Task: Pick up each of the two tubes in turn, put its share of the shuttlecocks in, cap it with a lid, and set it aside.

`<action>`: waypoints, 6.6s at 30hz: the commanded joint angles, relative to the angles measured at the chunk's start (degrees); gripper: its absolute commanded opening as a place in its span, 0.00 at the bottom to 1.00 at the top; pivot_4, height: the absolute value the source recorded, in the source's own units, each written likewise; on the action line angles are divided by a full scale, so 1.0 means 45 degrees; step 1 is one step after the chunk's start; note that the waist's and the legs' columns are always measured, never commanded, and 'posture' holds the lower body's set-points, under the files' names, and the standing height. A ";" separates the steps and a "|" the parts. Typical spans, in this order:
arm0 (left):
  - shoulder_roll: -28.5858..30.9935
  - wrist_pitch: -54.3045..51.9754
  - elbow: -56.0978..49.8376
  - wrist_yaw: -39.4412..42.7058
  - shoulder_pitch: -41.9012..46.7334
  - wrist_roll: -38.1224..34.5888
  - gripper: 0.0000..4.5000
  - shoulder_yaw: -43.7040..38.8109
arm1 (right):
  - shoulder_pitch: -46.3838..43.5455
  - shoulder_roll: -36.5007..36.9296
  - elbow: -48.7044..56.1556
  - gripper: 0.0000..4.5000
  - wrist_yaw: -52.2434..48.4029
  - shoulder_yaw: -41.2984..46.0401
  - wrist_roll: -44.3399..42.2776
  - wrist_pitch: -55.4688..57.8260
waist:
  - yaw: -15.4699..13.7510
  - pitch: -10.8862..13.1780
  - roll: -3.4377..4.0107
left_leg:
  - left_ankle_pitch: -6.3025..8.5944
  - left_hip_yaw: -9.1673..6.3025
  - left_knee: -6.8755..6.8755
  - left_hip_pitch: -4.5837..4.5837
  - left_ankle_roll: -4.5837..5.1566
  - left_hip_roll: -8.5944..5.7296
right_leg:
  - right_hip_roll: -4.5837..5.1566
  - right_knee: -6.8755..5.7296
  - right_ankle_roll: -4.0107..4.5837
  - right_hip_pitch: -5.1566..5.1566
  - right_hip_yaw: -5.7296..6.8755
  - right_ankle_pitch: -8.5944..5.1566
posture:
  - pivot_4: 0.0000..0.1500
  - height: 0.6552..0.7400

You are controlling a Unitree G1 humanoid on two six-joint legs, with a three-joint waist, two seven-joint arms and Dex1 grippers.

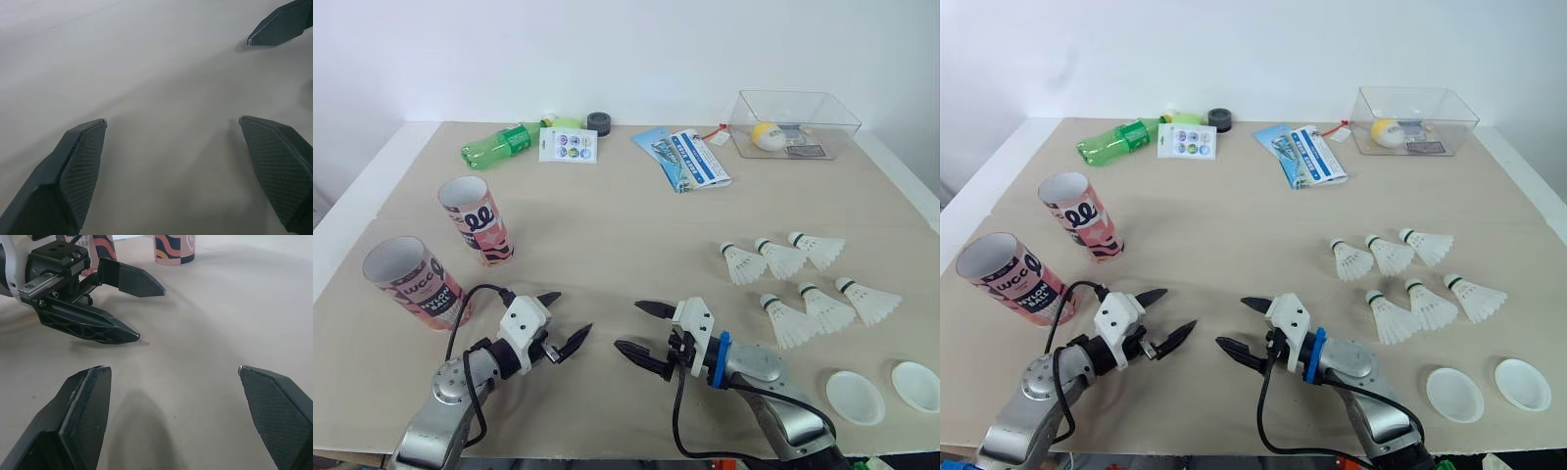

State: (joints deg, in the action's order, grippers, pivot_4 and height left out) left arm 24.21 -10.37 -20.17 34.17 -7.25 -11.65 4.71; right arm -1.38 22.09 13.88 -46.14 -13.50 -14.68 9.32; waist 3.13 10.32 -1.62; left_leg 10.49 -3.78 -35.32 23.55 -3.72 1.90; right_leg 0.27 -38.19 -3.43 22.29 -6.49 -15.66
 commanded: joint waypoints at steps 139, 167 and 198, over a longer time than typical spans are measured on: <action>0.3263 -0.0724 0.4682 0.9699 0.9949 0.1386 0.79 0.4409 | -0.1030 0.2222 0.1413 1.00 -0.1189 0.3735 -0.1883 0.0832 | 0.0079 0.0015 0.0013 | 0.0027 -0.0005 -0.0024 0.0154 0.0018 -0.0042 | 0.0011 -0.0009 -0.0113 0.0122 -0.0022 0.0006 | 1.00 1.00; 0.1785 -0.0983 0.5483 0.8667 1.0422 0.2191 0.79 0.4353 | 0.6546 0.5065 0.3083 1.00 -0.3107 1.0920 -0.5341 0.3418 | -0.0123 0.0002 0.0034 | -0.0003 -0.0026 -0.0115 0.0119 0.0064 -0.0058 | 0.0023 -0.0004 -0.0135 0.0028 -0.0009 0.0057 | 1.00 1.00; 0.0951 -0.0182 0.6671 0.8702 1.0734 0.2547 0.79 0.4348 | 0.5513 0.3095 0.2698 1.00 0.0483 0.9361 -0.3858 0.3620 | -0.0250 -0.0019 0.0063 | -0.0026 -0.0025 -0.0132 0.0134 0.0098 -0.0081 | 0.0046 0.0005 -0.0109 0.0012 -0.0012 0.0053 | 1.00 1.00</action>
State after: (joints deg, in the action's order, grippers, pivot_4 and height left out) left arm 28.58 -11.18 10.16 73.85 41.80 -0.88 23.77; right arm 23.72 35.54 25.84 -44.48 28.77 -32.33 26.11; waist 2.01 10.24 -1.34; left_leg 10.38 -3.89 -35.92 24.15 -3.27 1.54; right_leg 0.48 -38.17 -3.92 22.34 -6.54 -15.42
